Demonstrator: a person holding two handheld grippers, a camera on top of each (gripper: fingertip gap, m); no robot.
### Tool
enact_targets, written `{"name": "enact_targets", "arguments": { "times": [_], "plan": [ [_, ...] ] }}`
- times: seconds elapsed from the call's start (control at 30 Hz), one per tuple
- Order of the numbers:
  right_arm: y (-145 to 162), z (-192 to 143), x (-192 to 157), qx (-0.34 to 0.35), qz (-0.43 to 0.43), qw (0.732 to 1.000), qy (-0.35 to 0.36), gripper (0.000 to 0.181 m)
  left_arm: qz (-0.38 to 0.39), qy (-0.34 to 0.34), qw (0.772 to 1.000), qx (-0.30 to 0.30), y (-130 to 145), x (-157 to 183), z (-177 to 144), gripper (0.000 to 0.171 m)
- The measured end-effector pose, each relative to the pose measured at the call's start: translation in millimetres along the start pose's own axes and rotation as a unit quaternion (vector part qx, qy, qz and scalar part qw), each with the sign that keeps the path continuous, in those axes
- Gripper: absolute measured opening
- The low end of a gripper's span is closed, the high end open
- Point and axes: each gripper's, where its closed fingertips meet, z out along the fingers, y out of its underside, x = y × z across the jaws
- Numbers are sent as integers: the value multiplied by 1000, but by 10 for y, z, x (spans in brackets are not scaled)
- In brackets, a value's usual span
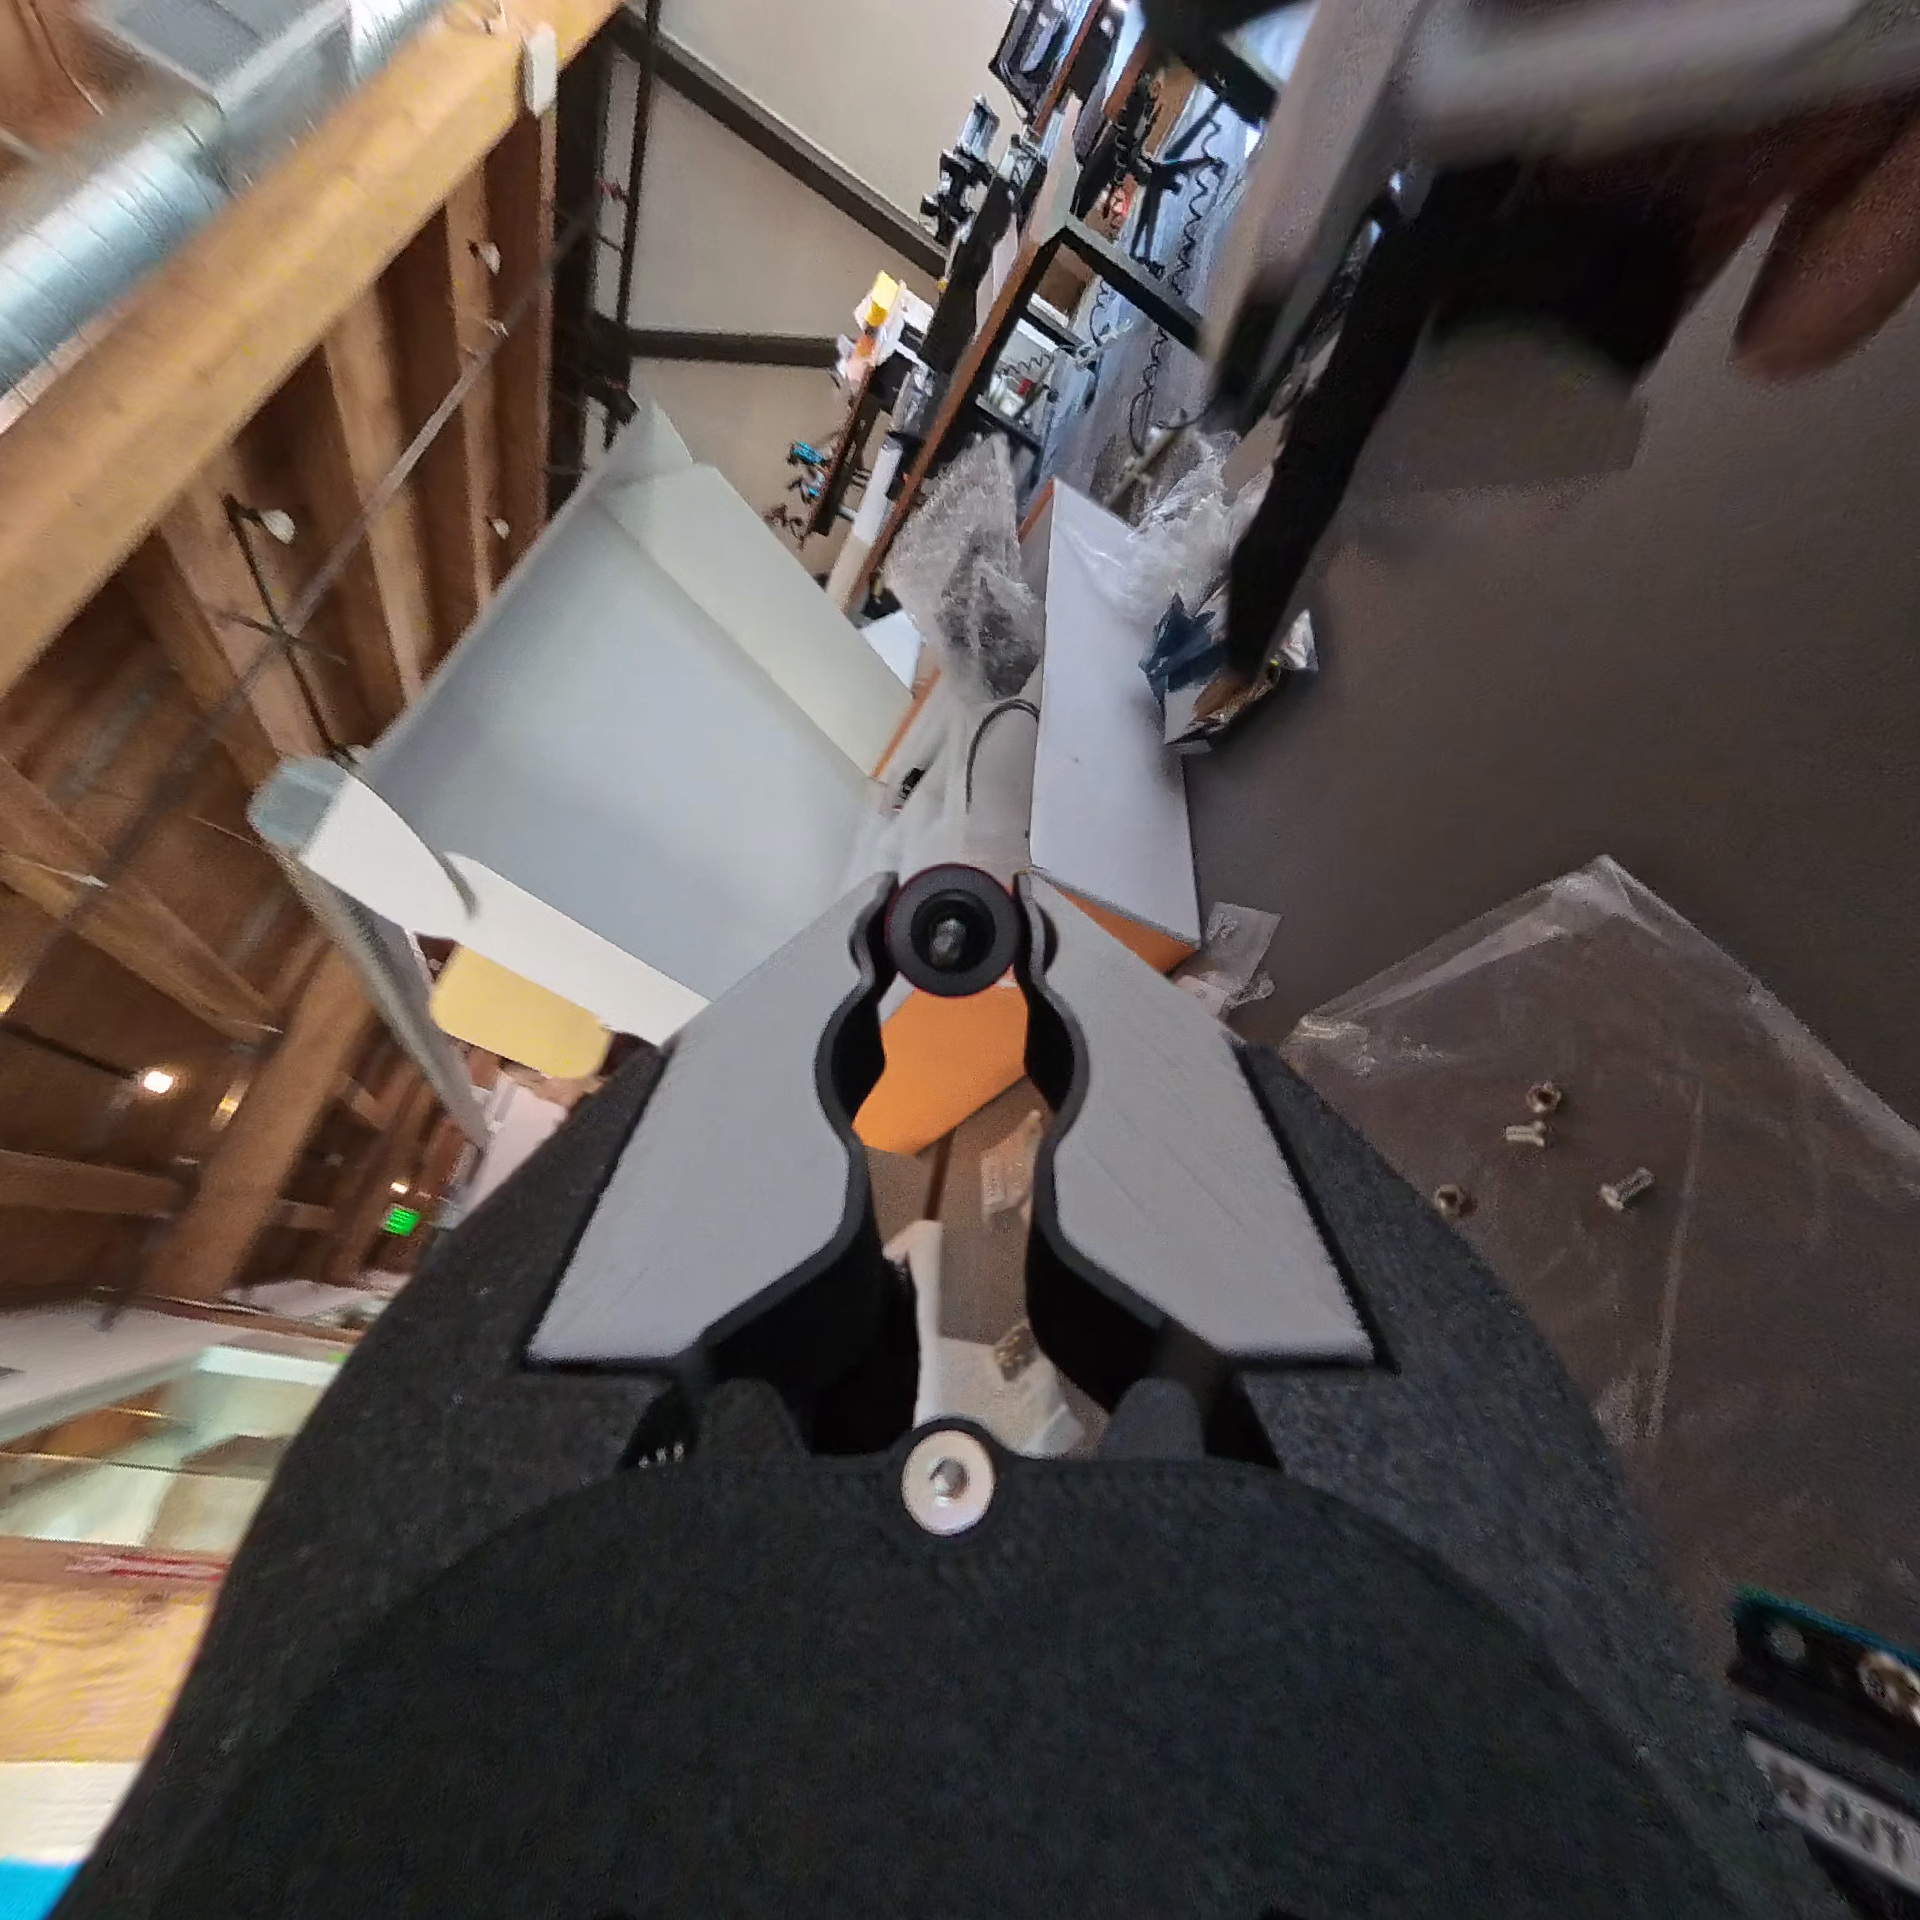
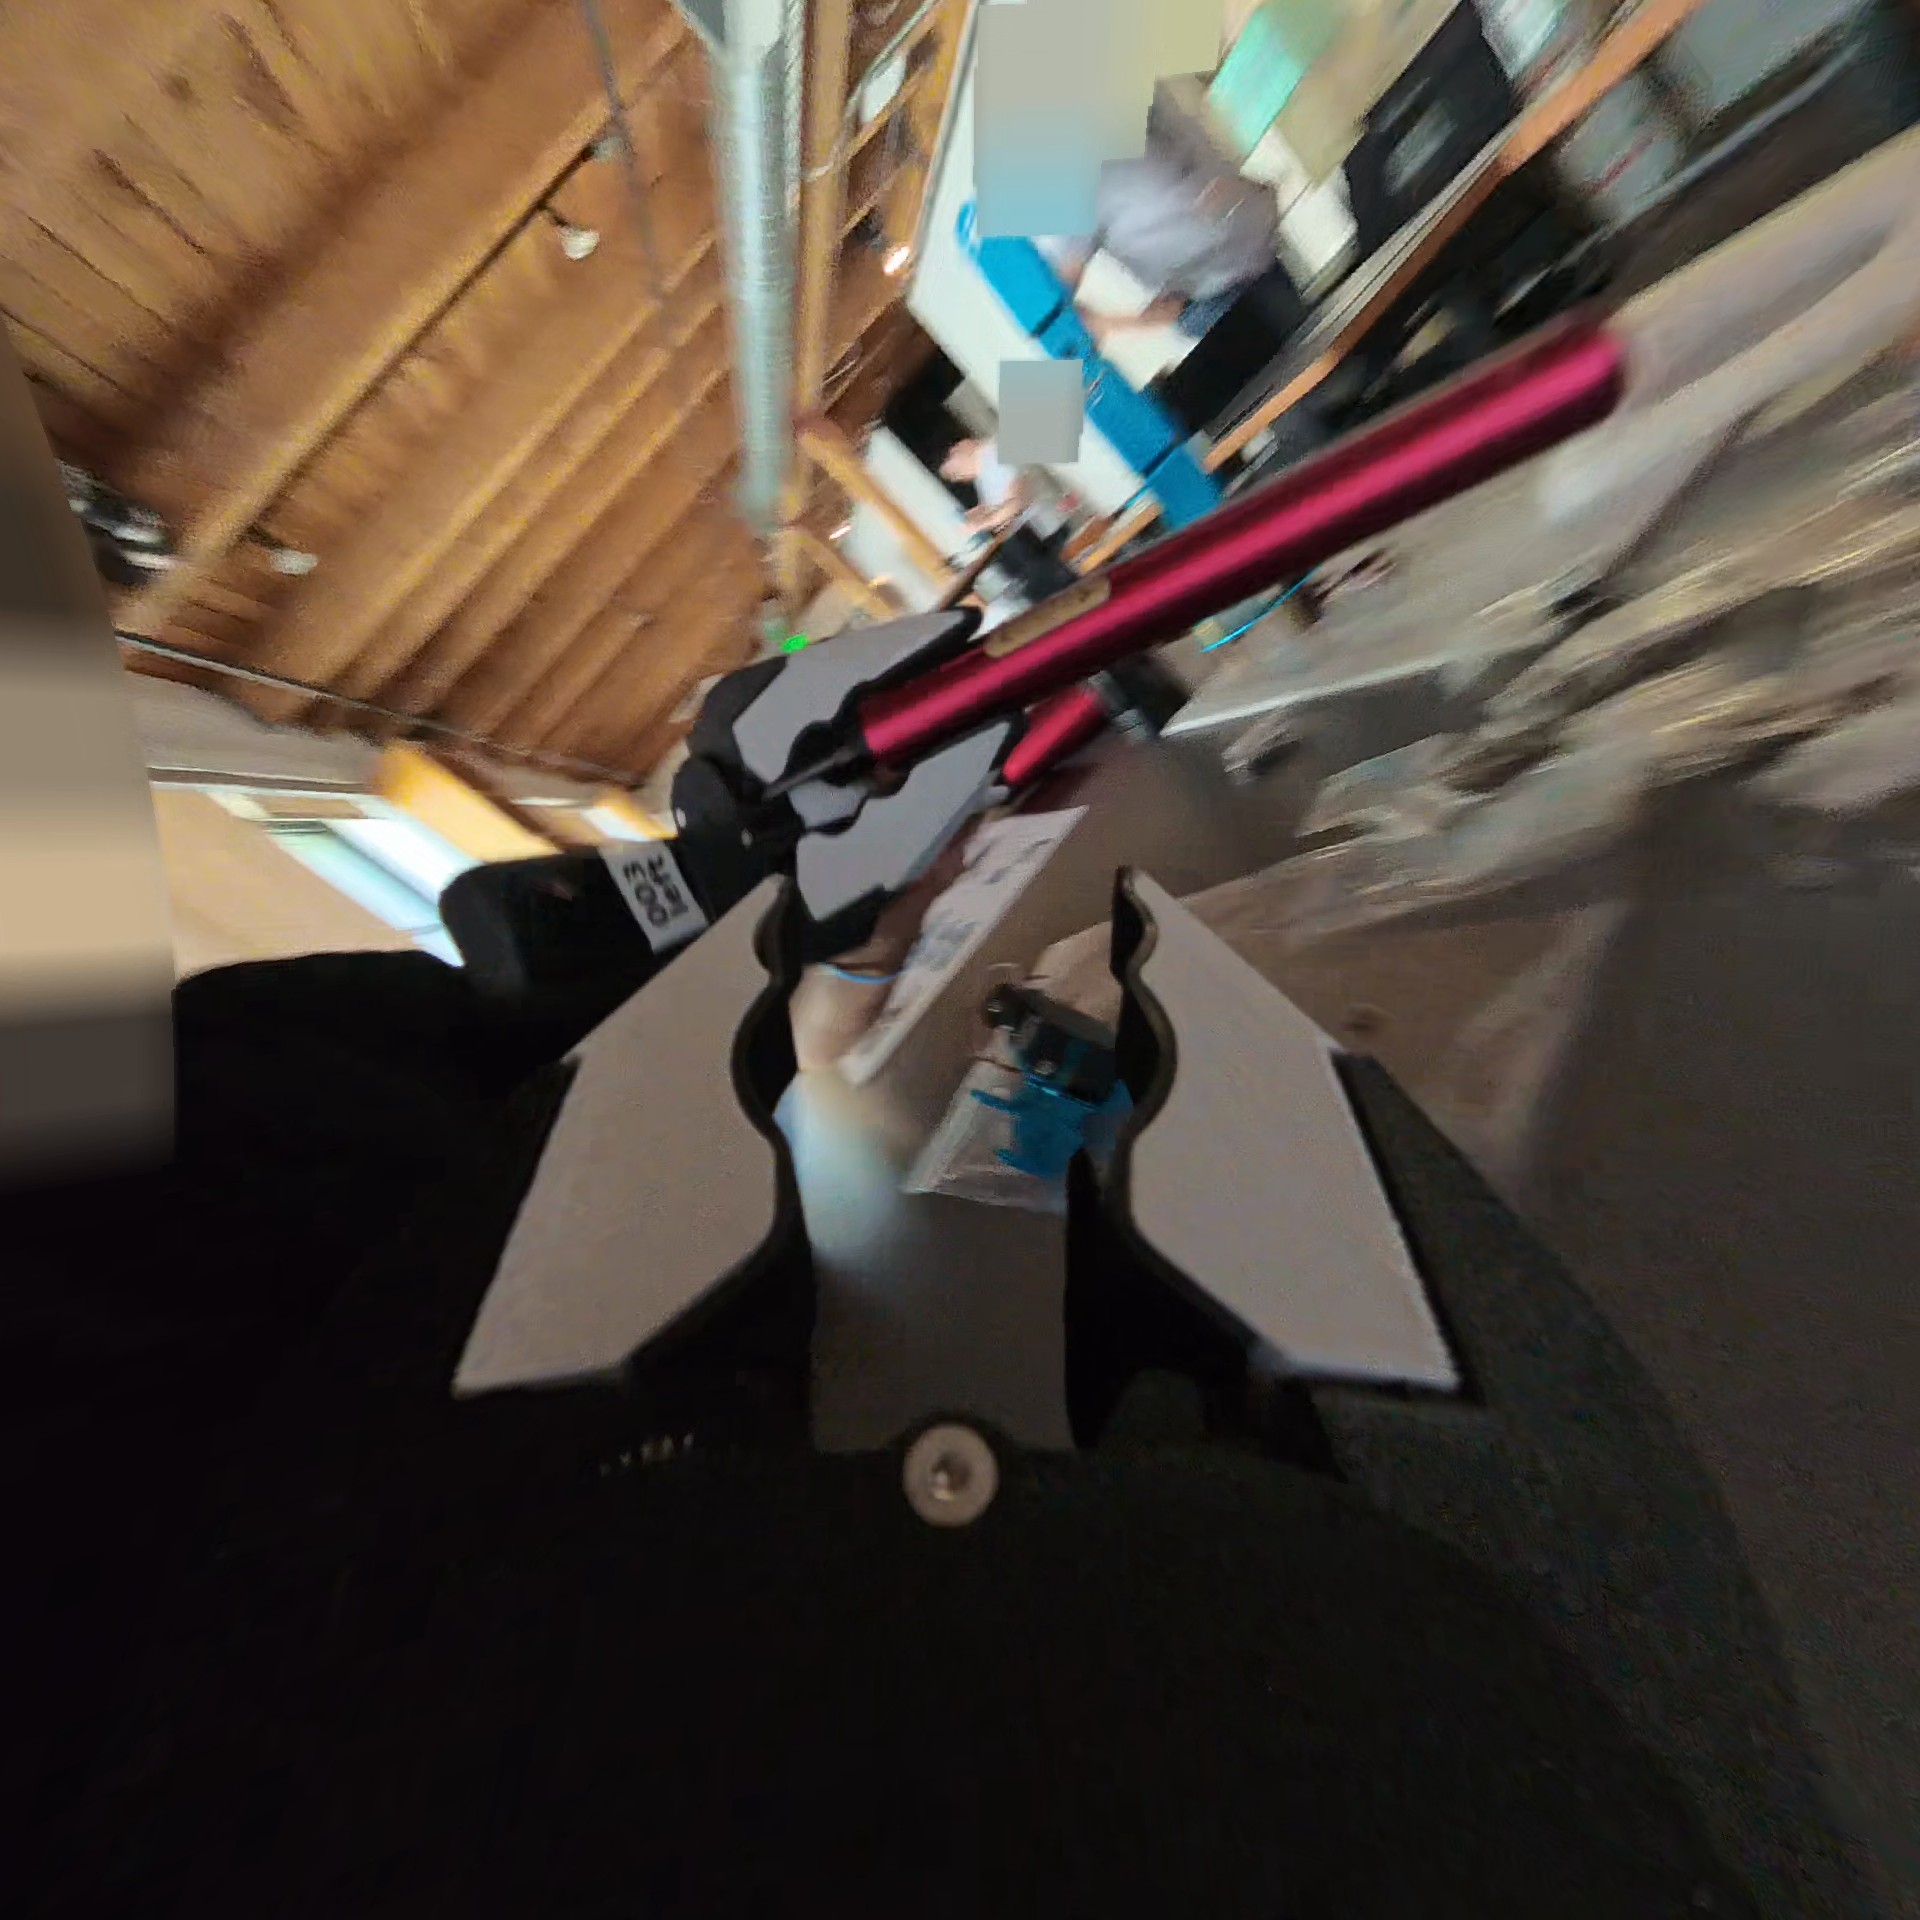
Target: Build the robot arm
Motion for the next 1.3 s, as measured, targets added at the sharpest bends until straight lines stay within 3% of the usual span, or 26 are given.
{"name": "enact_targets", "arguments": {
  "times": [0.1, 0.17, 0.27, 0.33, 0.53, 0.67, 0.8, 1.0, 1.2, 1.3],
  "plan": [
    [117, 603, -176, -64, 89, 988, -110, 73, 43, -25, 999, 14, -99, -35, -209, 21],
    [29, 784, -388, -63, 125, 968, -209, 69, 46, -40, 997, 38, -181, -90, -379, 20],
    [-44, 907, -594, -80, 135, 942, -298, 43, 37, -61, 994, 82, -301, -174, -630, 21],
    [79, 1025, -683, -119, 102, 942, -297, 32, 42, -72, 993, 84, -277, -217, -705, 21],
    [113, 1248, -750, -125, 15, 960, -249, 23, 59, -92, 988, 109, -131, -303, -872, 21],
    [59, 1361, -612, -104, -119, 980, -125, 24, 21, -99, 994, 51, 135, -366, -829, 22],
    [105, 1414, -540, -121, -236, 963, -34, 23, 8, -105, 994, 20, 244, -358, -839, 22],
    [161, 1422, -428, -137, -253, 958, -12, 23, 20, -72, 997, 3, 363, -280, -797, 22],
    [146, 1317, -249, -169, -273, 946, 40, 22, -77, 10, 997, -29, 652, -93, -1027, 32],
    [211, 1179, -146, -192, -304, 931, 64, 22, -226, 127, 964, -52, 834, 190, -1216, 35]
  ]
}}
